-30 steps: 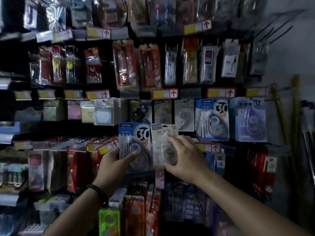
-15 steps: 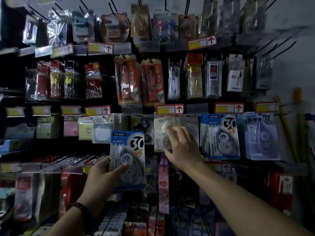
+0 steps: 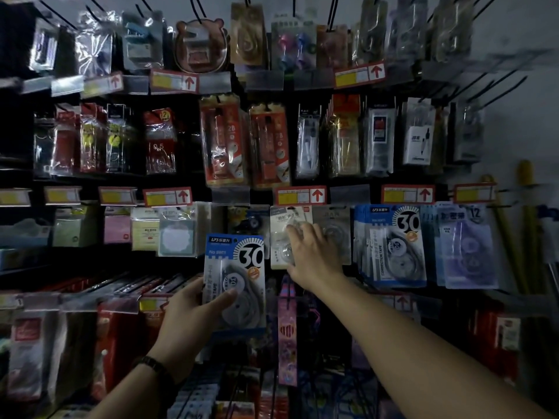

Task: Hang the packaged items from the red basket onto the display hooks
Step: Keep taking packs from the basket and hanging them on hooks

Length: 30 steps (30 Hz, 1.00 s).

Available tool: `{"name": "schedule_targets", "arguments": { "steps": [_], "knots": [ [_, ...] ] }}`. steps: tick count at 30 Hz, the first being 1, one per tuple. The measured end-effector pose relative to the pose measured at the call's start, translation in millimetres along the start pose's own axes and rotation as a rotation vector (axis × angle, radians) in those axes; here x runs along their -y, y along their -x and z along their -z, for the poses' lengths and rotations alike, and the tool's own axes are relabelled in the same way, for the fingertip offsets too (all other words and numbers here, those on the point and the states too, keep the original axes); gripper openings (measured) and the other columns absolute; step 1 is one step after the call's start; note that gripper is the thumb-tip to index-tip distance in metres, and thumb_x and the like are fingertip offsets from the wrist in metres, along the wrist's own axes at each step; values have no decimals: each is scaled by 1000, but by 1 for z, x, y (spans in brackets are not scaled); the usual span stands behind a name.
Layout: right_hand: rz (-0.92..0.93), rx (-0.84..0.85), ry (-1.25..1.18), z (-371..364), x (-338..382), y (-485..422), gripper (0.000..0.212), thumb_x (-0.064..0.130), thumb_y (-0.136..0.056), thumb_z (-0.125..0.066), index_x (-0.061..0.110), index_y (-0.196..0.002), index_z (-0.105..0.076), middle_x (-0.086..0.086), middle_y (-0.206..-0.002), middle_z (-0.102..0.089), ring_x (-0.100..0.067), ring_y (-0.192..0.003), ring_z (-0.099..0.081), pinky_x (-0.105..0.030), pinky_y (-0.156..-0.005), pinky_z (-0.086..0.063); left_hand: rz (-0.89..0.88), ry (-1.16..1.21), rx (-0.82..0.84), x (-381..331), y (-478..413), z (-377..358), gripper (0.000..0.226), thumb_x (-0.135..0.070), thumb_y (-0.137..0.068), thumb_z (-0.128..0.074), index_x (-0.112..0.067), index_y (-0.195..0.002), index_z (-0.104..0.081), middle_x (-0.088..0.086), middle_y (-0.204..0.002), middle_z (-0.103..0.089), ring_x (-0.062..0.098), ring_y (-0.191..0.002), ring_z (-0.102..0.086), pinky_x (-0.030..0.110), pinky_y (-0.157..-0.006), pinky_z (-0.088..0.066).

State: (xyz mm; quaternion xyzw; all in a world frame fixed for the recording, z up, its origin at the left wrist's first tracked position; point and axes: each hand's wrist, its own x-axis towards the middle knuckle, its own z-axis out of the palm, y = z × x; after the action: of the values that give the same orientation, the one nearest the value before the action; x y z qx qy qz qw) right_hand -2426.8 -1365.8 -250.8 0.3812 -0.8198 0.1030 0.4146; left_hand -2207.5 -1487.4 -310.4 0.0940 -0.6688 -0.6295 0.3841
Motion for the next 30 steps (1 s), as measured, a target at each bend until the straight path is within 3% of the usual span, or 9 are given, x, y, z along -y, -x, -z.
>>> {"name": "schedule_targets", "arguments": {
  "steps": [4, 8, 13, 15, 18, 21, 25, 28, 30],
  "knots": [
    [-10, 3, -90, 4, 0, 10, 72, 39, -90, -74, 20, -149, -37, -10, -151, -37, -31, -137, -42, -46, -103, -51, -13, 3, 11, -1, 0, -8, 26, -14, -97, -72, -13, -122, -73, 7, -110, -83, 26, -101, -80, 55, -96, -62],
    [186, -188, -316, 19, -3, 42, 46, 44, -97, -59, 18, -134, -54, -2, -130, -50, -21, -117, -53, -43, -92, -55, -23, 43, 17, -1, -3, -25, 23, -19, -100, -69, -19, -123, -73, 3, -111, -82, 24, -103, -80, 55, -96, -62],
    [191, -314, -388, 38, -15, 89, 91, 63, -90, -66, 13, -160, -38, -9, -155, -39, -25, -141, -44, -34, -114, -44, -39, 121, 36, -4, -6, -57, 25, -19, -103, -67, -17, -128, -71, 7, -117, -81, 28, -109, -79, 57, -100, -60],
    [216, -322, -364, 45, -22, 102, 97, 67, -89, -65, 15, -164, -33, -9, -160, -36, -25, -149, -37, -36, -120, -38, -52, 119, 62, -4, -5, -73, 25, -18, -104, -67, -16, -128, -72, 8, -118, -81, 29, -110, -78, 58, -101, -59],
    [253, -223, -318, 50, -35, 114, 101, 68, -86, -67, 22, -167, -27, -4, -158, -38, -23, -147, -39, -40, -115, -44, -45, 125, 117, -3, -3, -100, 23, -20, -104, -66, -16, -126, -73, 11, -119, -80, 33, -112, -77, 60, -100, -59],
    [237, -187, -316, 48, -52, 124, 97, 55, -87, -70, 21, -167, -27, -1, -152, -42, -24, -141, -44, -43, -104, -53, -54, 111, 192, 3, -2, -129, 28, -26, -106, -66, -4, -123, -68, 26, -116, -75, 48, -112, -72, 68, -98, -57],
    [164, -156, -378, 46, -86, 137, 92, 46, -92, -71, 24, -168, -23, 1, -160, -34, -24, -149, -38, -42, -102, -56, -82, -33, 333, -1, 0, -158, 23, -11, -105, -65, -19, -127, -70, 6, -115, -80, 28, -108, -78, 54, -96, -62],
    [58, -156, -332, 43, -116, 142, 91, 50, -92, -69, 26, -168, -25, 3, -158, -33, -23, -148, -38, -41, -99, -59, -151, -277, 359, -2, -2, -171, 48, -32, -93, -80, -28, -137, -61, -6, -117, -78, 20, -102, -77, 49, -87, -65],
    [-7, -160, -300, 41, -136, 143, 88, 51, -92, -67, 25, -167, -28, 5, -155, -33, -21, -145, -40, -40, -98, -59, -197, -403, 323, -2, -5, -177, 49, -35, -92, -81, -31, -136, -60, -12, -115, -76, 15, -97, -76, 40, -79, -65]
  ]
}}
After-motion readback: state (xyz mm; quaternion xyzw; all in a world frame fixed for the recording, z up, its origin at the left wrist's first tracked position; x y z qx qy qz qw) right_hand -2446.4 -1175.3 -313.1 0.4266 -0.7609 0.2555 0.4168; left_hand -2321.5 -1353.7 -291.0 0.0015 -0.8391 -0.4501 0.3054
